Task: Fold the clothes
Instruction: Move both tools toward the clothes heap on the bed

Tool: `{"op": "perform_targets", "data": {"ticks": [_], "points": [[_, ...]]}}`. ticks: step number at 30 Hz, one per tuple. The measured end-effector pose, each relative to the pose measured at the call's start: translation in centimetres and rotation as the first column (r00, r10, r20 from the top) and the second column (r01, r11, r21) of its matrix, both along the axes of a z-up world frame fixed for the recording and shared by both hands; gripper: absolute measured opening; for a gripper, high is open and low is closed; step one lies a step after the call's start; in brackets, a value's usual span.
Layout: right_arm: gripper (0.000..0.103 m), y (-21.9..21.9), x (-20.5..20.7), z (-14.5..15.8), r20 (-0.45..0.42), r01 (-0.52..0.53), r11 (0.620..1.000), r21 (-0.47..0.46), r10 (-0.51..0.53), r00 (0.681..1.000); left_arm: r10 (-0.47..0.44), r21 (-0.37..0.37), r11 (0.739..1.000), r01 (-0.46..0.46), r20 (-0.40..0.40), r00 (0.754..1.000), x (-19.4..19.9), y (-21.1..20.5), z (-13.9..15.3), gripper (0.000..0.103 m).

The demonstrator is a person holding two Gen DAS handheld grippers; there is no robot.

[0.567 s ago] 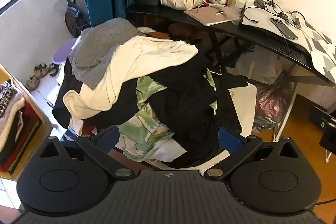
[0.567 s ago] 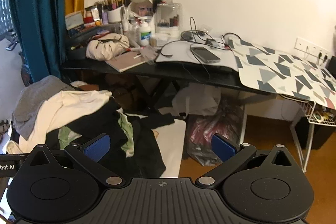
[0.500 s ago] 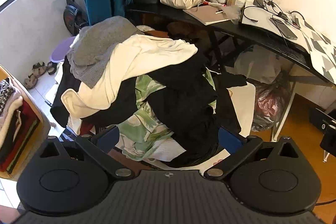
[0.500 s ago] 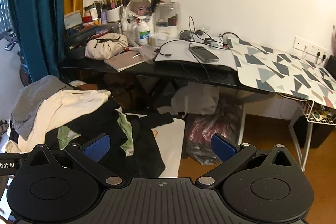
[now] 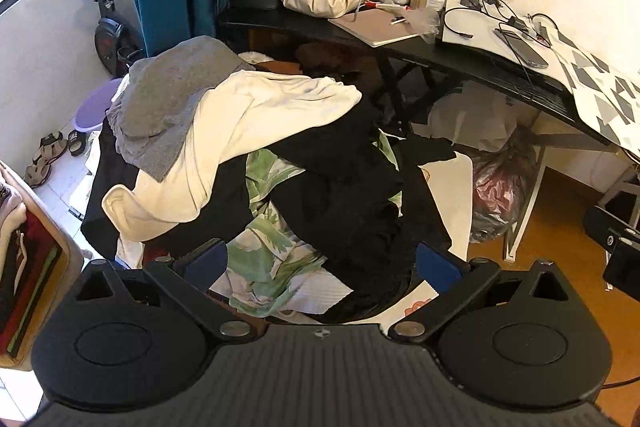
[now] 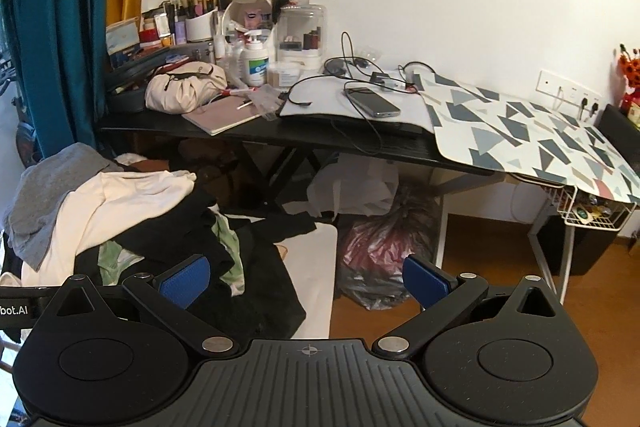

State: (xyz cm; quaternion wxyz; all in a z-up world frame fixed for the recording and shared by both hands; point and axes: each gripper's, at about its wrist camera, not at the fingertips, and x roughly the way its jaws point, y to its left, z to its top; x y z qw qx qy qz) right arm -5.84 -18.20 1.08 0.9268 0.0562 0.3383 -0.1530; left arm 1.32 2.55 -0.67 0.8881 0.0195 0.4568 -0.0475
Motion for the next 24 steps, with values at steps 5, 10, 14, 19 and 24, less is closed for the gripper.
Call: {"op": "perform_targets", "data": {"ticks": [5, 10, 14, 19, 24], "points": [[0.102, 0.9, 0.4, 0.4, 0.028, 0.005, 0.999, 0.033, -0.006, 1.0, 0.025, -0.042, 0.999, -0.024, 0.002, 1.0, 0.5, 3.9, 0.3, 0.103], [0.102, 2.8, 0.9, 0.9, 0.101, 0.037, 0.999, 0.015, -0.038, 0.994, 0.232, -0.162, 0.964, -0.21, 0.135, 0.963, -0.4, 12.2, 1.7, 0.102], [0.102, 5.8, 1.5, 0.9, 0.147, -0.009, 0.997, -0.081, 0.021, 0.989, 0.338, -0.193, 0.935, -0.296, 0.24, 0.91, -1.7, 18.2, 1.8, 0.102], [0.102, 9.8, 3.1, -0.1, 0.108, -0.052, 0.996, -0.071, 0.059, 0.992, 0.328, -0.128, 0.943, -0.306, 0.22, 0.919, -2.5, 22.7, 0.1, 0.103], [0.102, 13.4, 5.2, -1.5, 0.07, -0.111, 0.994, 0.003, 0.11, 0.991, 0.35, -0.11, 0.935, -0.338, 0.116, 0.93, -3.5, 25.1, -2.1, 0.103]]}}
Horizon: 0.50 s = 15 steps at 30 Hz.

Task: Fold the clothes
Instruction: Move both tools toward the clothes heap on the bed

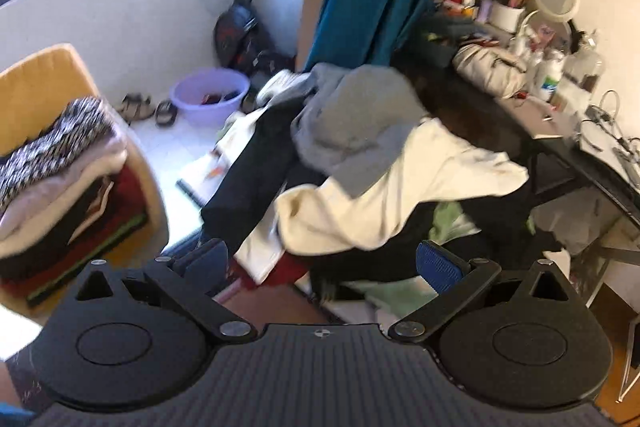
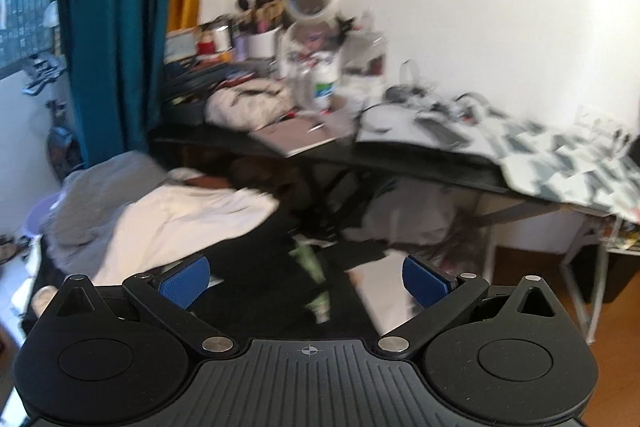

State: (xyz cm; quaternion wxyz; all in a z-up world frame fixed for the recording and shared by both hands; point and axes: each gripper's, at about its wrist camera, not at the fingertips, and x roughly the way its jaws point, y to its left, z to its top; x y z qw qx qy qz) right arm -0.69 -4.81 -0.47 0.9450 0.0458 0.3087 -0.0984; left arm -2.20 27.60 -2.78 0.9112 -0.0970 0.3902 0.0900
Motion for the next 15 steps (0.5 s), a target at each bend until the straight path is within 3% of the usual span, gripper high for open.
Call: {"op": "perform_targets", "data": {"ticks": [7, 11, 15], "points": [[0.102, 2.9, 2.6, -1.3, 0.051, -0.048, 0.996, 0.081, 0.044, 0.998, 0.118, -0.119, 0.983, -0.137, -0.153, 0.981, 1.4, 5.5, -2.0, 0.103], [0.102, 3.4, 5.3, -2.7, 0.026, -0.025, 0.986, 0.166, 0.021, 0.999, 0.195, -0.129, 0.967, -0.22, -0.181, 0.964, 3.7, 7.2, -2.6, 0.103], [0.102, 3.9, 9.5, -4.1, -0.008, -0.062, 0.98, 0.192, 0.065, 0.998, 0.208, -0.106, 0.969, -0.224, -0.147, 0.967, 8.2, 7.4, -1.8, 0.103]]}}
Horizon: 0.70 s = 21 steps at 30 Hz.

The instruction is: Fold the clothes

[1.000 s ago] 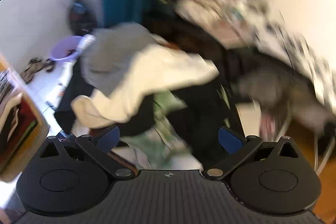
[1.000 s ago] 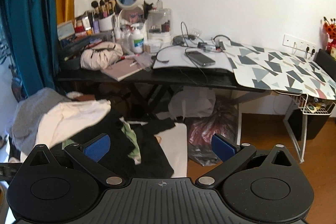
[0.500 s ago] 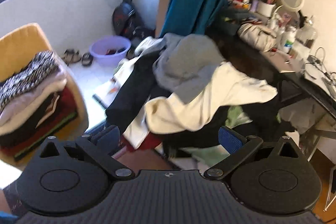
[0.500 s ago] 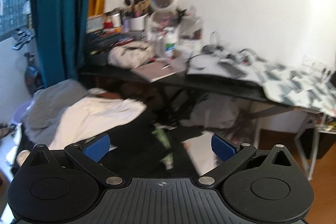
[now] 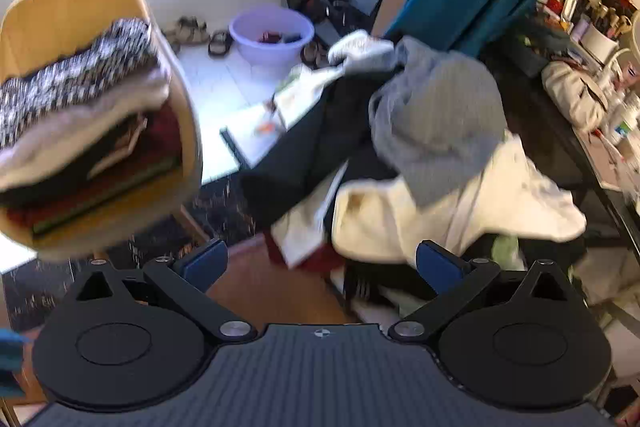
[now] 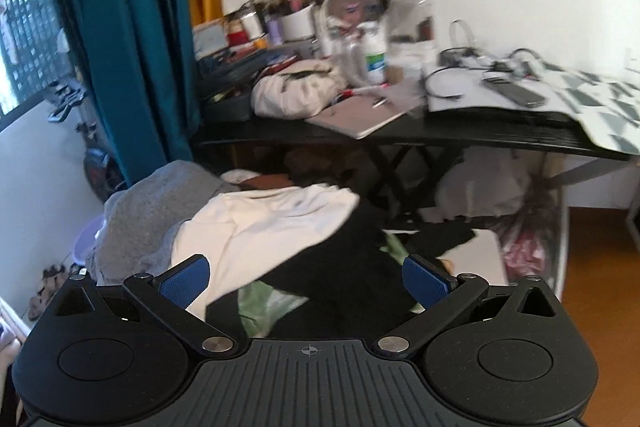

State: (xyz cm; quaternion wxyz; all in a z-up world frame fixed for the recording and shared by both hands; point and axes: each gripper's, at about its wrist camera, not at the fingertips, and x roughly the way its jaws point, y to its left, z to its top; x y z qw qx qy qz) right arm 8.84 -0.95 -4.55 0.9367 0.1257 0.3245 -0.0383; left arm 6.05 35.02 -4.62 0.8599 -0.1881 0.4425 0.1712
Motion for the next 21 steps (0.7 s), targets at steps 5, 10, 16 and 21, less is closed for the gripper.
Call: {"op": "perform_targets", "data": {"ticks": [5, 10, 16, 21], "points": [[0.102, -0.3, 5.7, -0.4, 0.042, 0.002, 0.999, -0.034, -0.001, 0.999, -0.076, 0.061, 0.995, 0.073, 0.044, 0.996, 6.1, -1.7, 1.5, 0.103], [0.102, -1.3, 12.7, -1.7, -0.048, 0.025, 0.997, 0.077, -0.022, 0.999, -0.103, 0.168, 0.98, 0.111, -0.055, 0.993, 11.3, -3.3, 1.1, 0.103], [0.102, 0.4, 19.1, -4.1, -0.089, -0.012, 0.999, 0.041, 0.015, 0.996, -0.038, 0.168, 0.985, 0.052, -0.086, 0.996, 13.4, -1.8, 0.0, 0.103], [0.102, 4.9, 23.3, -4.4, -0.1, -0.119, 0.992, 0.031, 0.122, 0.987, 0.079, 0.245, 0.969, -0.04, -0.152, 0.985, 14.3, 1.3, -0.4, 0.103]]}}
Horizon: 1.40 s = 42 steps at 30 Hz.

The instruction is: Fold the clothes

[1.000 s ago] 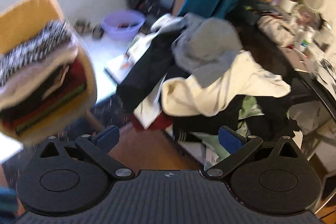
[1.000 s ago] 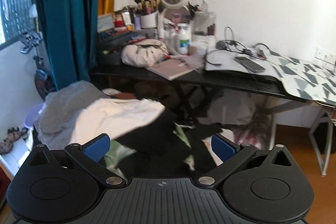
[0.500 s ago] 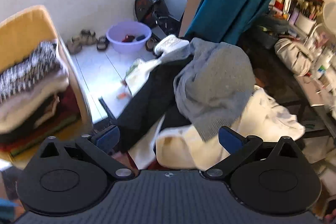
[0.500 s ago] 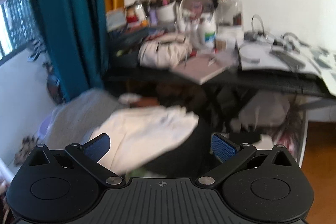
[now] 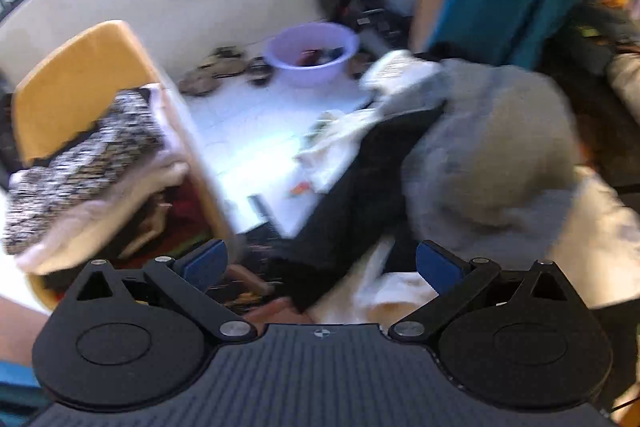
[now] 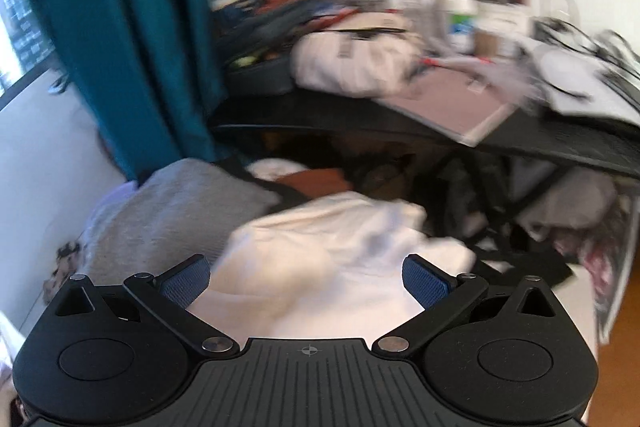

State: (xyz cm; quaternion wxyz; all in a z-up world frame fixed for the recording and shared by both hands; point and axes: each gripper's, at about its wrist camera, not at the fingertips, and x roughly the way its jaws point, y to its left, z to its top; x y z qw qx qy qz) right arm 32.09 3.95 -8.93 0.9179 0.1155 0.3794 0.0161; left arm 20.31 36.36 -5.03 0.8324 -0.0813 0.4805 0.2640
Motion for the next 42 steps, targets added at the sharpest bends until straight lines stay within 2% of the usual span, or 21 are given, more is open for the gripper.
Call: {"op": "perform_targets", "data": {"ticks": [2, 3, 6, 8, 10, 15, 17, 18, 19, 20, 21, 22, 23, 24, 26, 28, 31, 34, 39, 42], "points": [[0.102, 2.6, 1.5, -0.1, 0.01, -0.043, 0.999, -0.021, 0.044, 0.999, 0.035, 0.035, 0.999, -0.035, -0.015, 0.999, 0.3, 1.7, -0.4, 0.103], [0.102, 3.9, 2.2, -0.1, 0.013, -0.059, 0.998, -0.023, 0.059, 0.998, 0.045, 0.031, 0.999, -0.045, -0.014, 0.999, 0.6, 2.6, -0.3, 0.103], [0.102, 8.4, 4.6, -0.5, 0.01, -0.138, 0.99, -0.037, 0.138, 0.99, 0.07, -0.039, 0.997, -0.07, 0.012, 0.997, 1.5, 5.4, -1.0, 0.103], [0.102, 12.4, 6.1, -1.1, -0.015, -0.254, 0.962, -0.102, 0.254, 0.967, 0.064, -0.075, 0.995, -0.062, 0.026, 0.998, 2.7, 7.0, -1.4, 0.103], [0.102, 16.2, 7.3, -1.7, -0.039, -0.323, 0.932, -0.164, 0.321, 0.946, 0.04, -0.062, 0.997, -0.038, 0.037, 0.999, 4.0, 8.2, -1.4, 0.103], [0.102, 22.8, 11.5, -3.4, -0.074, -0.313, 0.932, -0.183, 0.304, 0.95, -0.014, -0.04, 0.999, 0.014, 0.013, 1.0, 7.1, 11.7, -1.5, 0.103], [0.098, 24.8, 13.0, -4.4, -0.094, -0.293, 0.933, -0.209, 0.279, 0.956, -0.032, -0.039, 0.999, 0.032, 0.015, 0.999, 7.9, 13.2, -1.4, 0.103], [0.083, 25.7, 13.7, -4.9, -0.102, -0.283, 0.933, -0.223, 0.267, 0.958, -0.037, -0.031, 0.999, 0.037, 0.015, 0.999, 8.4, 13.6, -1.4, 0.103], [0.051, 26.2, 14.0, -5.2, -0.102, -0.271, 0.935, -0.228, 0.254, 0.962, -0.042, -0.025, 0.999, 0.042, 0.014, 0.999, 8.8, 14.1, -1.4, 0.103], [0.04, 26.4, 14.2, -5.4, -0.098, -0.256, 0.94, -0.226, 0.24, 0.966, -0.049, -0.024, 0.999, 0.049, 0.007, 0.999, 9.2, 14.3, -1.5, 0.103], [0.036, 26.6, 14.4, -5.5, -0.093, -0.242, 0.944, -0.224, 0.226, 0.97, -0.057, -0.024, 0.998, 0.057, 0.001, 0.998, 9.6, 14.6, -1.6, 0.103], [0.021, 26.2, 14.3, -5.5, -0.079, -0.226, 0.953, -0.2, 0.214, 0.974, -0.076, -0.037, 0.996, 0.076, 0.005, 0.997, 10.0, 14.7, -1.7, 0.103], [0.013, 25.3, 14.0, -5.4, -0.058, -0.21, 0.964, -0.163, 0.203, 0.978, -0.096, -0.05, 0.994, 0.096, 0.009, 0.995, 10.4, 14.7, -1.8, 0.103], [0.011, 24.3, 13.8, -5.2, -0.038, -0.194, 0.973, -0.124, 0.191, 0.981, -0.118, -0.064, 0.991, 0.119, 0.013, 0.993, 10.8, 14.5, -2.0, 0.103], [0.009, 21.3, 12.7, -4.4, 0.002, -0.125, 0.992, -0.017, 0.126, 0.992, -0.159, -0.085, 0.983, 0.16, 0.016, 0.987, 11.9, 13.9, -2.2, 0.102], [0.008, 18.0, 11.1, -3.1, 0.043, -0.04, 0.999, 0.037, 0.038, 0.998, -0.198, -0.096, 0.975, 0.199, 0.016, 0.98, 13.1, 12.9, -2.3, 0.102], [0.007, 12.9, 8.1, -1.4, 0.08, 0.073, 0.994, 0.079, -0.079, 0.994, -0.253, -0.117, 0.96, 0.255, 0.033, 0.967, 14.7, 10.8, -2.4, 0.102], [0.006, 8.2, 5.0, -0.6, 0.103, 0.168, 0.984, 0.059, -0.173, 0.979, -0.31, -0.152, 0.937, 0.313, 0.046, 0.95, 16.3, 8.2, -2.5, 0.102], [0.006, 1.2, -0.6, -2.0, 0.012, 0.351, 0.933, 0.081, -0.353, 0.936, -0.407, -0.189, 0.892, 0.41, 0.058, 0.912, 17.4, 3.2, -2.7, 0.102], [0.006, -1.3, -3.7, -4.5, -0.096, 0.367, 0.929, 0.041, -0.362, 0.927, -0.47, -0.191, 0.861, 0.471, 0.054, 0.881, 17.4, 0.3, -3.1, 0.102]]}}
